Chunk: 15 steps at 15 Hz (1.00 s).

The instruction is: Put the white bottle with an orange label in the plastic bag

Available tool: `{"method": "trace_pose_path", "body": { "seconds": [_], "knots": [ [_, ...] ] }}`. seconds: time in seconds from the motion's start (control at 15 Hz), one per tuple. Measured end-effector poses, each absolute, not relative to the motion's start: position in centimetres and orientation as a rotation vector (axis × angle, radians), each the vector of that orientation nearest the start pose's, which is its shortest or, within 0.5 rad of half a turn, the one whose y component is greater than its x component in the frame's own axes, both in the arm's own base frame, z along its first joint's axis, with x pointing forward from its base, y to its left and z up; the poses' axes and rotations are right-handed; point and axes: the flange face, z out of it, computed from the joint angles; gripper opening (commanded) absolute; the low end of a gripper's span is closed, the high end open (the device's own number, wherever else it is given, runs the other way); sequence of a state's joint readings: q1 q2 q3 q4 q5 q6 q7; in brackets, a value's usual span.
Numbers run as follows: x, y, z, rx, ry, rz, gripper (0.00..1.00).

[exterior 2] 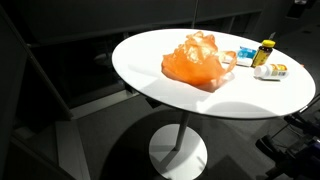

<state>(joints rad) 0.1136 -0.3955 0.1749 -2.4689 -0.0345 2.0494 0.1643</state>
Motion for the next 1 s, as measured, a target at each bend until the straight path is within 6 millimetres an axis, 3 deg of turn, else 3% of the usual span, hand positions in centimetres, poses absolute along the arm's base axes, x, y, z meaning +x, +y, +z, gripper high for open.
{"method": "trace_pose_path", "body": {
  "seconds": [0.27, 0.73, 1.0],
  "knots": [
    [40.8, 8.1, 41.1, -3.194, -0.276, 0.007, 1.0],
    [42.2, 2.1, 35.6, -3.114, -0.471, 0.211, 1.0],
    [42.3, 2.0, 35.0, -3.113, -0.47, 0.232, 1.0]
  ]
}}
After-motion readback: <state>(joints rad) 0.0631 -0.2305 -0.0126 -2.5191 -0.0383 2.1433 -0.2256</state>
